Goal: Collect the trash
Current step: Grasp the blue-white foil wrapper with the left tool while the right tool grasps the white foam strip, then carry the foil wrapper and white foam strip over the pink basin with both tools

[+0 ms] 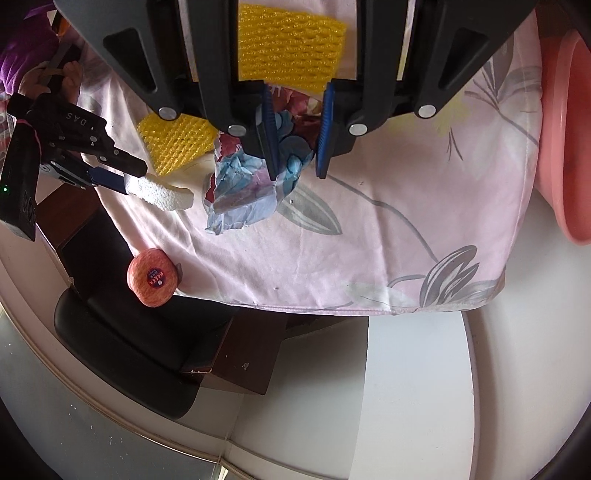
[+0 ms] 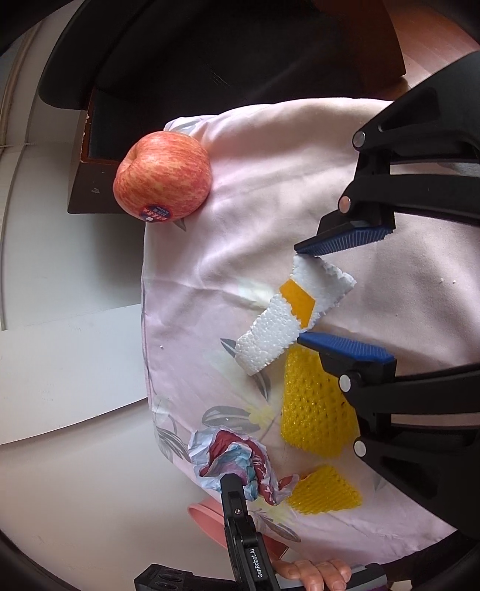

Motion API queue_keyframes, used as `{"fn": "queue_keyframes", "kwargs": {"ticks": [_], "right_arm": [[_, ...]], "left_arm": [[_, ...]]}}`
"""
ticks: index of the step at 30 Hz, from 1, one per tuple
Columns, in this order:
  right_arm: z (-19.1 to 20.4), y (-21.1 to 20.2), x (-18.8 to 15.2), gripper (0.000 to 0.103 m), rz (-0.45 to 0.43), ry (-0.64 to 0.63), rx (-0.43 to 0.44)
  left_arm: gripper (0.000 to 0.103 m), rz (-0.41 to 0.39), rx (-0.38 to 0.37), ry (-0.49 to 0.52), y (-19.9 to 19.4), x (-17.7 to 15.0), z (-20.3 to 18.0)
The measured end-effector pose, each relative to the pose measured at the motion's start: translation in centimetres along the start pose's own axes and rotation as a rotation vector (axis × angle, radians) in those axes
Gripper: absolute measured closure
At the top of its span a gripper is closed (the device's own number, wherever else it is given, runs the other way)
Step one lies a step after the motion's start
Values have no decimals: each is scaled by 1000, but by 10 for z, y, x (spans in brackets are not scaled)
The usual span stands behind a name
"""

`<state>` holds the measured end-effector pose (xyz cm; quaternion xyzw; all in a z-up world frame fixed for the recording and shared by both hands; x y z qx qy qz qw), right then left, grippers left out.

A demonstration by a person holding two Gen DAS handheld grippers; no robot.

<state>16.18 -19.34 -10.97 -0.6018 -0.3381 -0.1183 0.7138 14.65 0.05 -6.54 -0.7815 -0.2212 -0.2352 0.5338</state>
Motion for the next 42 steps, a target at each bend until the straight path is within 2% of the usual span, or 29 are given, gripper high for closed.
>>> {"fn": "queue_keyframes", "kwargs": {"ticks": [8,16,30,42], "right_arm": [[15,-26,-3,59,-40,29,28],[49,-42,-6,59,-53,9,48],[114,-54,-3,59,-77,-87,95],[162,-55,9,59,-86,-167,117]], "left_arm": [[85,-43,24,-32,-25,-9,2],[85,-96,93,-20,-58,-18,5],[85,-154,176,-91,-104,-40,34],[85,-207,241,-140,-128,-45,62]]}}
Point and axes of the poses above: each gripper's, at about its wrist camera, not at the fingertips, and y roughly the way its jaws point, z to its left, x to its top, the point moved 5 cm from there along y, roughly the way its jaws point, and after that the axes turned 8 degrees about -x, right-handed, at the moved point
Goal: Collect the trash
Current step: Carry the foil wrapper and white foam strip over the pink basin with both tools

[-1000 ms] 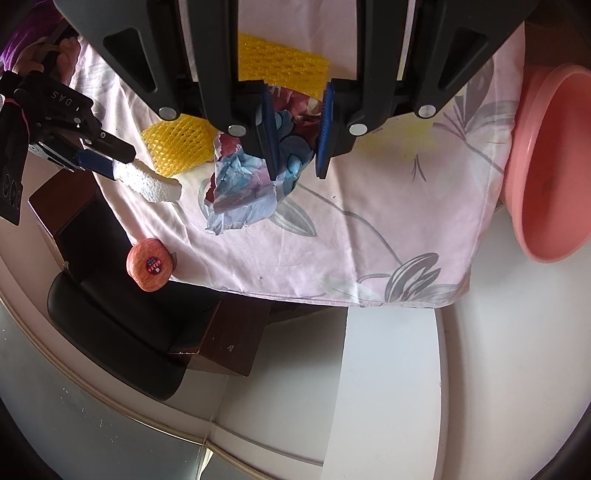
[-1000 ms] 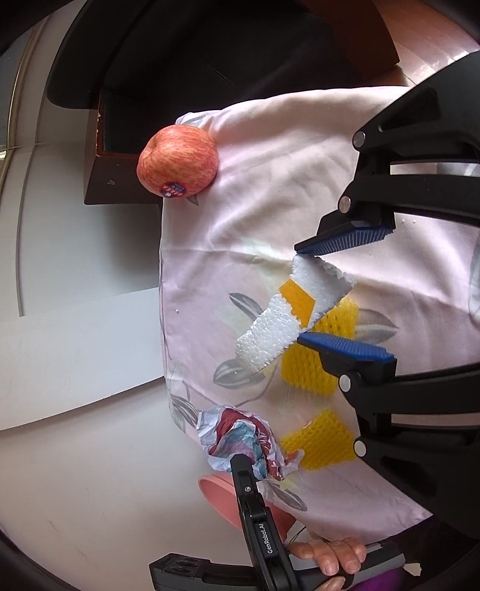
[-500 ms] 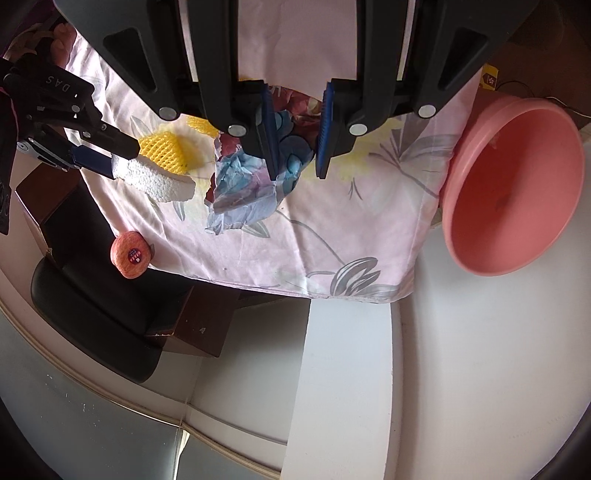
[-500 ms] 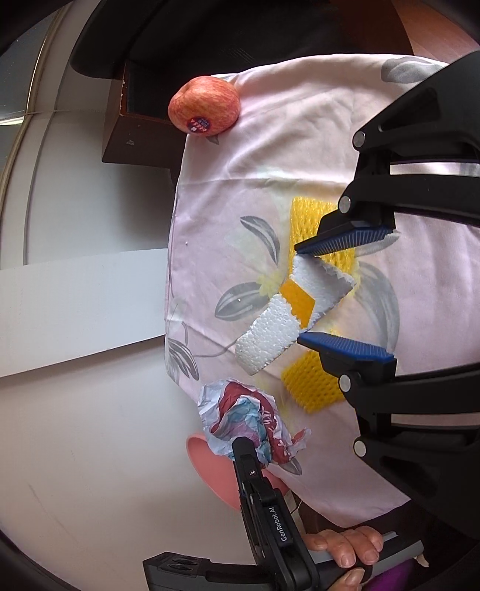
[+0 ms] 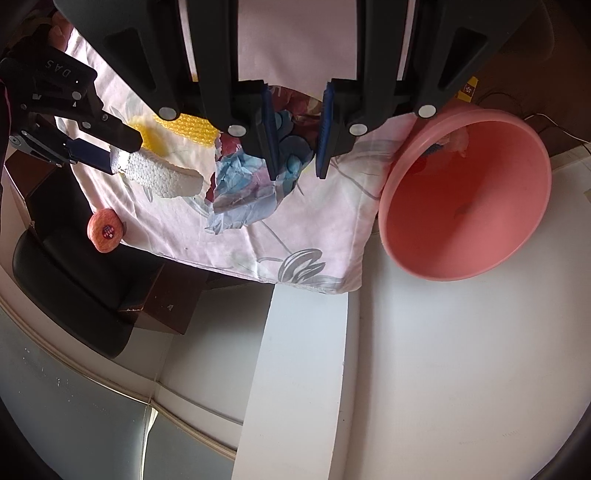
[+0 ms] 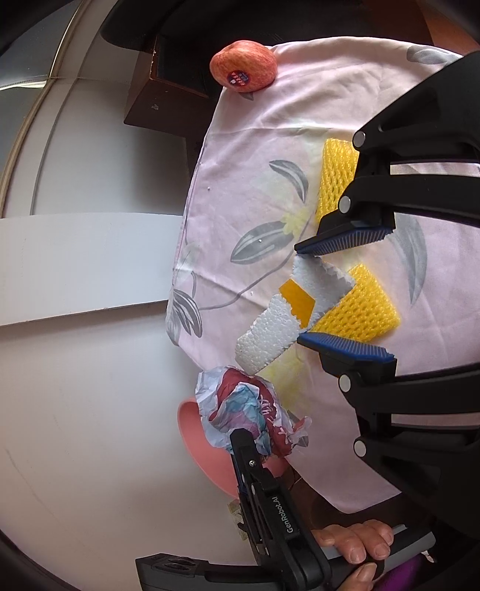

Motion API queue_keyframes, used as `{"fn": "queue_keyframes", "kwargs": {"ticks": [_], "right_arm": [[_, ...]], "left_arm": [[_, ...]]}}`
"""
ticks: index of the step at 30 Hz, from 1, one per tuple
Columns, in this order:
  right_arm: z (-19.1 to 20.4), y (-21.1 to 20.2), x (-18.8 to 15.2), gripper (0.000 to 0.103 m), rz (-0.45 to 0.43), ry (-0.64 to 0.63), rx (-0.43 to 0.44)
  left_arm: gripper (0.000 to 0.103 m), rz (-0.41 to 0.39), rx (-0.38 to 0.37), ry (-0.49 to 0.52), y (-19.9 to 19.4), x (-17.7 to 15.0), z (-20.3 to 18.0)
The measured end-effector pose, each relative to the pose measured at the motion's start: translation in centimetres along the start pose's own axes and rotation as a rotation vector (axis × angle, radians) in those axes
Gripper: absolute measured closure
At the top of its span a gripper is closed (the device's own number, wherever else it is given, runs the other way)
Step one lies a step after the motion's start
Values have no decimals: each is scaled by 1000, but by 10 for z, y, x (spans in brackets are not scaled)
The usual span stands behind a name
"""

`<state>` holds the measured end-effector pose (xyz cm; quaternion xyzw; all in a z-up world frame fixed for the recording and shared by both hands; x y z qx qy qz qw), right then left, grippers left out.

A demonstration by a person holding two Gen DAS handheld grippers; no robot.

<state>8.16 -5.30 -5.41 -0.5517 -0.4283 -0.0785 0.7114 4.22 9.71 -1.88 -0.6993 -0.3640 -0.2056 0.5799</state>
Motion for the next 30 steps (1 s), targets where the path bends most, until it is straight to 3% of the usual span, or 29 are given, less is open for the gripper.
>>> {"fn": "queue_keyframes", "kwargs": {"ticks": [30], "right_arm": [[135,43,55,59,-4,-240,69]], "left_arm": [[84,-96,192,-190,-28,4,112]]}}
Point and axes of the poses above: each gripper's, at about its wrist camera, not at the fingertips, and y roughly the way its jaws point, z to its left, x to its top, the point moved 5 cm from there along y, roughly the way its jaws point, and after that the axes turned 8 degrees about -x, right-handed, at the moved point
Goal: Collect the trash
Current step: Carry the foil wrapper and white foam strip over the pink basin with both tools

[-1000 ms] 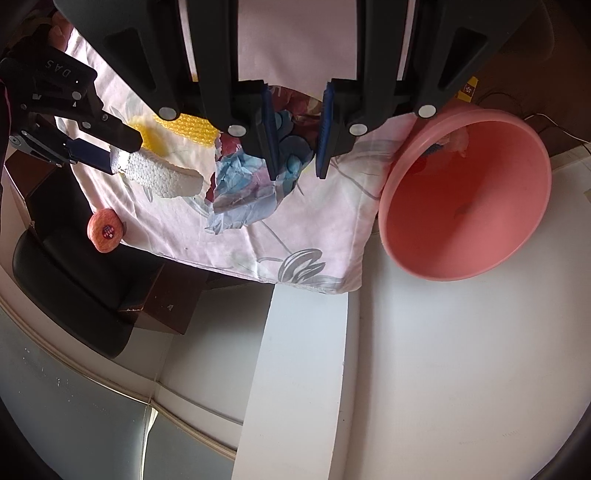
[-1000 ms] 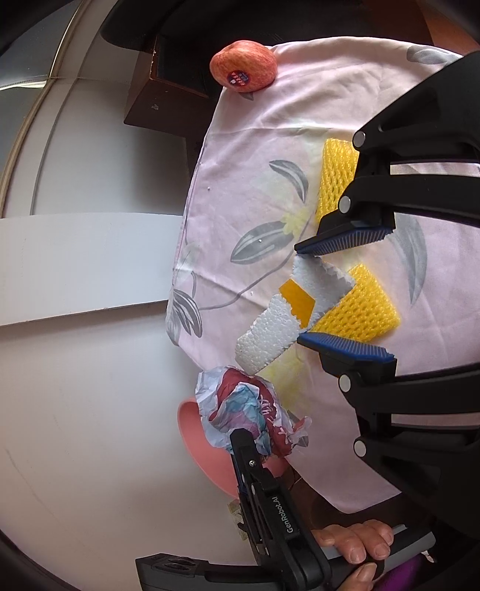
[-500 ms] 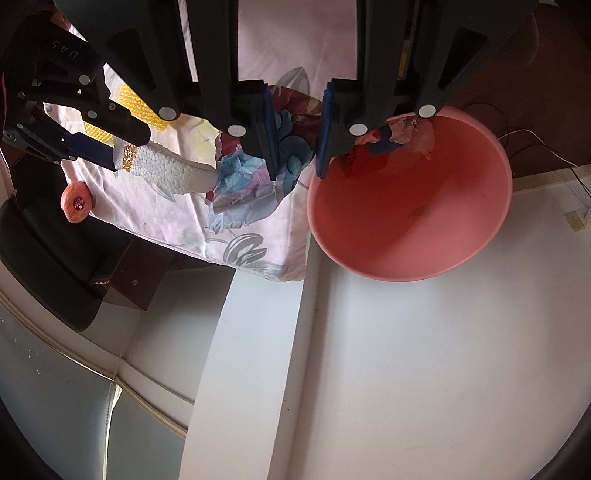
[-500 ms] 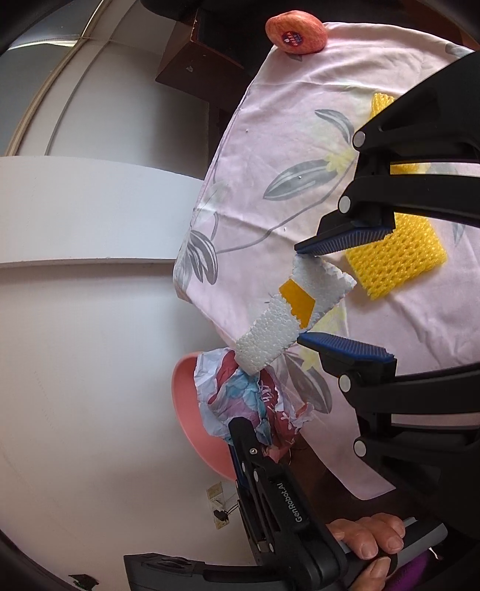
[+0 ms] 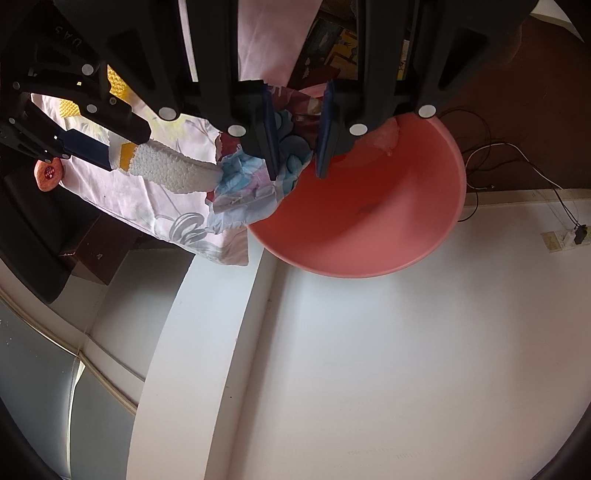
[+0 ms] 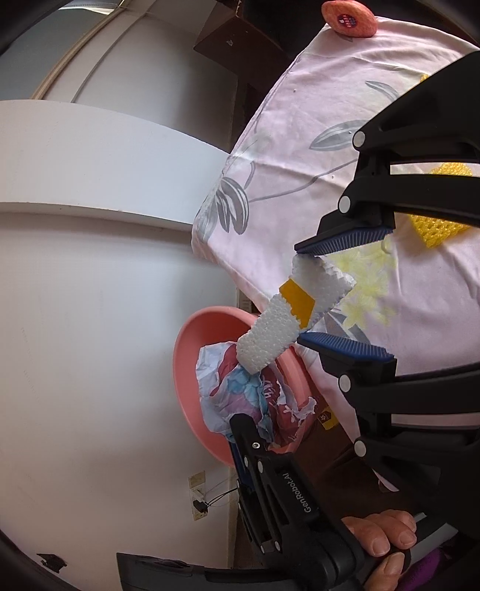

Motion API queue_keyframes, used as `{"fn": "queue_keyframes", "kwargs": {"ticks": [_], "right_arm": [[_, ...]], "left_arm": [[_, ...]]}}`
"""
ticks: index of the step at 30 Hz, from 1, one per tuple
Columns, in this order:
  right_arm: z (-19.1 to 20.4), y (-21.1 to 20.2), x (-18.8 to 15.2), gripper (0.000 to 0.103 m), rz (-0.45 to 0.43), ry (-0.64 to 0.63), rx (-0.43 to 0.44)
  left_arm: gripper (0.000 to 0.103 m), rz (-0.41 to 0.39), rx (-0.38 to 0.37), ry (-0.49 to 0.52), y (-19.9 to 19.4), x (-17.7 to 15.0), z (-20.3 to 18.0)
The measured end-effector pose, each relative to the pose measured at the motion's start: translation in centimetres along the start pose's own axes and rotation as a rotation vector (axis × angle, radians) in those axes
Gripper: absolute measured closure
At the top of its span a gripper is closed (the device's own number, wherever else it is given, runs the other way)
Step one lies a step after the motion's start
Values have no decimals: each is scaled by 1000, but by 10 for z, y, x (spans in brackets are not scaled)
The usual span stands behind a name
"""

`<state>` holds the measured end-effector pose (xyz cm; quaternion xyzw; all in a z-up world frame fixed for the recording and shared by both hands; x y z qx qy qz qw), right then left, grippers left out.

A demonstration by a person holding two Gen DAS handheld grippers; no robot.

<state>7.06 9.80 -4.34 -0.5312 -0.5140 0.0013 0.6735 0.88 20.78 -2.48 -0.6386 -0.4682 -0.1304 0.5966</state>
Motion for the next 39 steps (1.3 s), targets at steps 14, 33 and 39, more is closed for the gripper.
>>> {"fn": "queue_keyframes", "kwargs": {"ticks": [14,33,39], "right_arm": [[46,27,18,59,19,-95,7],[89,71,28,59,92,-180,-28],[95,81,29,59,108,-193,-38]], "left_arm": [[84,-6,68,-75,7,0,47],[84,31,126,-147,22,-15,98],[84,33,135,-129,24,-16,98]]}}
Point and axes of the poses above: each gripper's, at about its wrist camera, not at the fingertips, and y roughly the way its jaws point, z to its left, x to its top, the point moved 5 cm from there along y, roughly the way its jaws point, and after that the axes turned 8 degrees about -x, right-handed, at the moved point
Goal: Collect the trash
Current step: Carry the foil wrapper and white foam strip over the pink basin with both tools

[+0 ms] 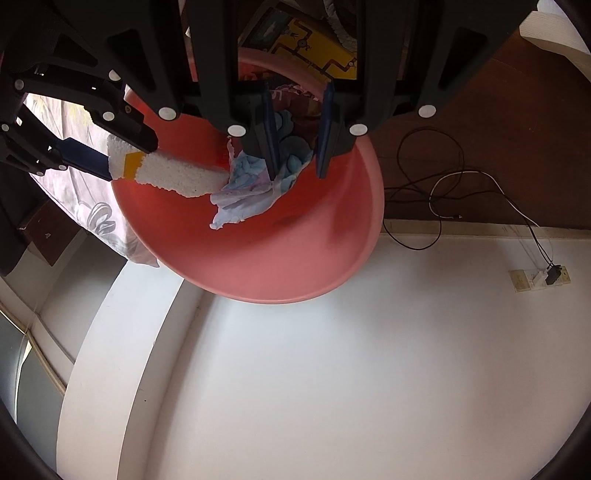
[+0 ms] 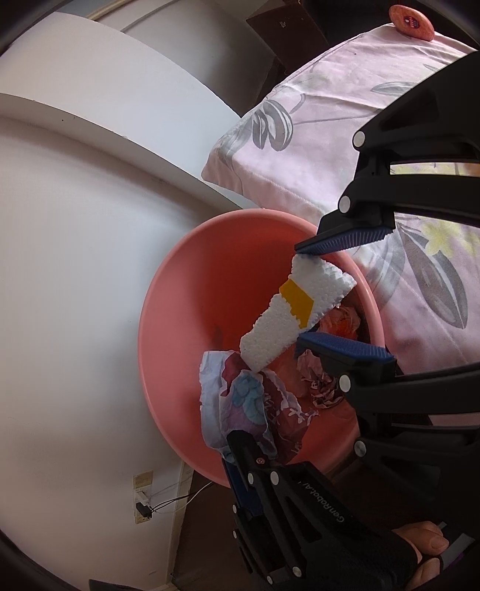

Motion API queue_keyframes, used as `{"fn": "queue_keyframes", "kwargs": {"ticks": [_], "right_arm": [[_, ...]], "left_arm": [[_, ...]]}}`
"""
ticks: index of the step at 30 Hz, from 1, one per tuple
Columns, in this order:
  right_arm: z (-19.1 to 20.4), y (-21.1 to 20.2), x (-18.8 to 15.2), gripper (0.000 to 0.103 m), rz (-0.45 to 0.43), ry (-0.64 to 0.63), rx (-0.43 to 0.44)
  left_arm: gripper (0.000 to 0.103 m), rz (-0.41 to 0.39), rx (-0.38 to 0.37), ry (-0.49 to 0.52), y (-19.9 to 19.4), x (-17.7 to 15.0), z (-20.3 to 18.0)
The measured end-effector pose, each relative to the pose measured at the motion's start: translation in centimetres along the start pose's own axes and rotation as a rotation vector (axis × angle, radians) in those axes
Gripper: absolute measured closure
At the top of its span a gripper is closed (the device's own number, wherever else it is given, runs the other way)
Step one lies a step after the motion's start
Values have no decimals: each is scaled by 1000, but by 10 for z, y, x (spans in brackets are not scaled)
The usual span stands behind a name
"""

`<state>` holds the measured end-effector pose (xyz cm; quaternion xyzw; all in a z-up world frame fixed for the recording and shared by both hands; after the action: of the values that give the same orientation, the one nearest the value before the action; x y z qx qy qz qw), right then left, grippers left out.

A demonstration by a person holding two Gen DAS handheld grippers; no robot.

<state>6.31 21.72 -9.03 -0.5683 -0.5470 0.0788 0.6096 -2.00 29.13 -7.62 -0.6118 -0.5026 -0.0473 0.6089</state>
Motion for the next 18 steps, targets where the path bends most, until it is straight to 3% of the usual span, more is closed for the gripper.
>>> {"fn": "queue_keyframes", "kwargs": {"ticks": [18], "right_arm": [[4,6,2,59,7,-10,-8]], "left_arm": [[84,11,10,10,14,1,-10]]}}
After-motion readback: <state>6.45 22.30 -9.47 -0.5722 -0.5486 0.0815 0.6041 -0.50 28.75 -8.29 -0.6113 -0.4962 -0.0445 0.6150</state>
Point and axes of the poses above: each gripper's, at about its wrist camera, not at the fingertips, and y roughly the way its jaws point, z to its left, x to its top, the point moved 5 cm from there along y, roughly the way its jaws point, and after that the axes turned 8 degrees about -x, right-handed, at the moved point
